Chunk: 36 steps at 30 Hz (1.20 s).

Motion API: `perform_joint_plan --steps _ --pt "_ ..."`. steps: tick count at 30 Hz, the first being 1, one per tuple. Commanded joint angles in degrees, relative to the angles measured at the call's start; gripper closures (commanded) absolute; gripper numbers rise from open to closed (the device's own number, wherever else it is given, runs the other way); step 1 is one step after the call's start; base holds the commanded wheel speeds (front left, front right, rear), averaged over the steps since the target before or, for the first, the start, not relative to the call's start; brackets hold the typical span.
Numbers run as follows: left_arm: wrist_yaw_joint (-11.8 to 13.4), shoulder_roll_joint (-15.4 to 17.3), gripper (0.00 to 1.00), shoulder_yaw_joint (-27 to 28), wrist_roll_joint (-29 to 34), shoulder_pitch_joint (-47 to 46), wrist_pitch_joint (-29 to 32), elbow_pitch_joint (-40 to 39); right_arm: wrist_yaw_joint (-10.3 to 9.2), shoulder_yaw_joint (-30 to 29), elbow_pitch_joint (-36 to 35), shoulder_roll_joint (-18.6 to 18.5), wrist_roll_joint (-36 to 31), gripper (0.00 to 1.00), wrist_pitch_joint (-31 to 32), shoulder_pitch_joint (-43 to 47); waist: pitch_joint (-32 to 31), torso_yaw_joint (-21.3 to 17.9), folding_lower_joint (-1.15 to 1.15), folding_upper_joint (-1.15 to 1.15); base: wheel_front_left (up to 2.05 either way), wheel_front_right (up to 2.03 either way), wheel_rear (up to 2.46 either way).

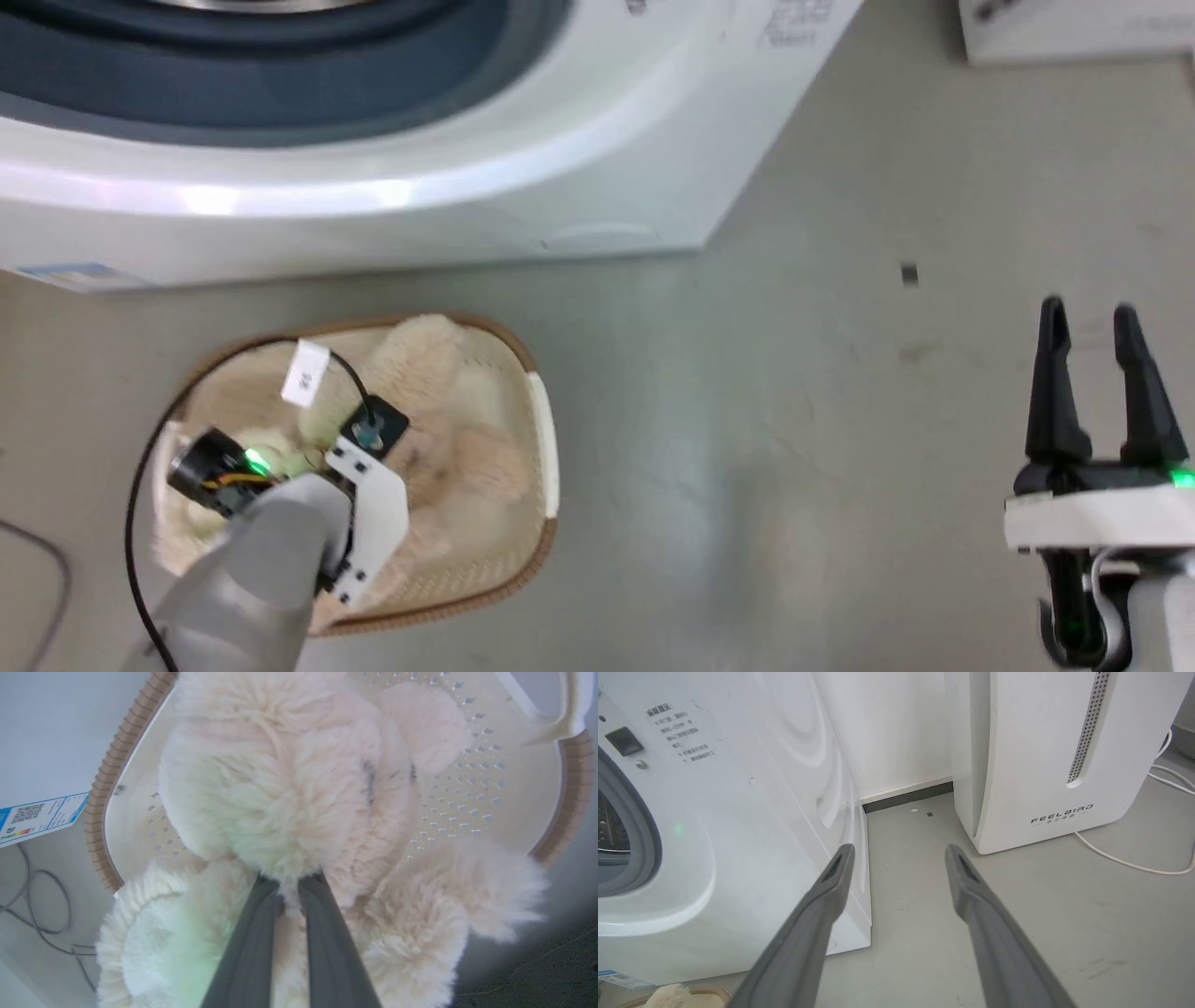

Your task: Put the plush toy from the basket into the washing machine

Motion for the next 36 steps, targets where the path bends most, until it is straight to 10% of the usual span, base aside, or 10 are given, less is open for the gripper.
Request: perform_joint_plan --steps 1,23,36 --pt "-0.16 -0.02 1.00 -0.15 -0.55 0.69 -0.72 0.01 -0.04 -0.12 0.23 -0.03 -0.37 0.00 -0.26 0.79 -3.79 2.10 0.00 0.00 0.00 0.00 0.00" --pt "2.08 -4.70 1.00 1.46 -8.66 7.00 -16.75 -2.82 -0.04 -1.25 1.56 -0.03 -2.21 0.00 -0.26 11.78 -21.21 7.52 0.00 0.00 0.00 0.00 0.00" --pt "7.33 -1.56 1.00 7.26 -11.25 8.68 -17.53 -19.81 -0.04 -0.58 1.07 -0.03 -2.37 0.00 -0.26 12.45 -22.00 7.25 0.00 0.00 0.00 0.00 0.00"
